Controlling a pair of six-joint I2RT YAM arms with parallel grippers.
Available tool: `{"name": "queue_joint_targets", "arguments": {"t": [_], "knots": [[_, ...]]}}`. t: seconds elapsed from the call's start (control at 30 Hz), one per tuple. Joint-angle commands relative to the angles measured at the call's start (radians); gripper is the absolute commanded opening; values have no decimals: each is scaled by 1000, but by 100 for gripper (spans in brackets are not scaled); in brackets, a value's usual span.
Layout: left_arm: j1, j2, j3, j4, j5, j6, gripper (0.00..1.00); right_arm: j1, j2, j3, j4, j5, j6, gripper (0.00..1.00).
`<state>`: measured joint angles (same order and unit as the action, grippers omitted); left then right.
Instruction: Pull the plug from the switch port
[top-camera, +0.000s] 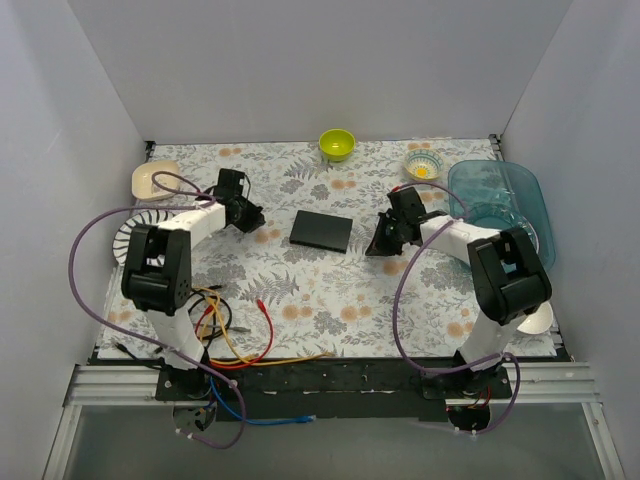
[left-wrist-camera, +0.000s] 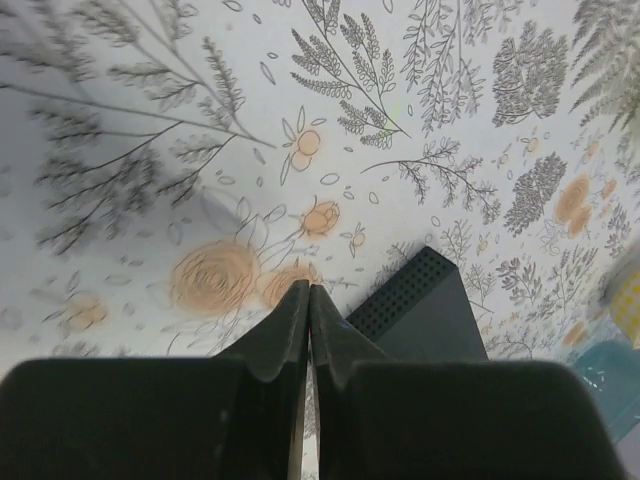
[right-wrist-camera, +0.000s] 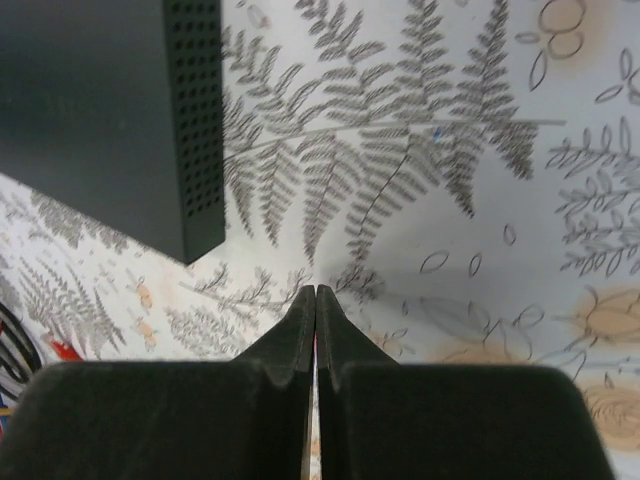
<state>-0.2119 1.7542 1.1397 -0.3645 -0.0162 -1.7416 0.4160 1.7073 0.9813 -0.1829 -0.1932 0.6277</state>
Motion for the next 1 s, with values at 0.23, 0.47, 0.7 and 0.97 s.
{"name": "queue_joint_targets", "arguments": {"t": [0.23,0.47,0.7,0.97], "knots": [[-18,286,146,140,380,63,0,-20,230,194,43,-58,53,1],[-115,220,2,174,456,122,0,-6,292,212,57,-94,58,1],[-129,19,-307,323,495,43,0,0,131,-28,114,-78,40,1],[-98,-71,-278,196,365,73,11,7,-56,-125,74,36,6,1]]}}
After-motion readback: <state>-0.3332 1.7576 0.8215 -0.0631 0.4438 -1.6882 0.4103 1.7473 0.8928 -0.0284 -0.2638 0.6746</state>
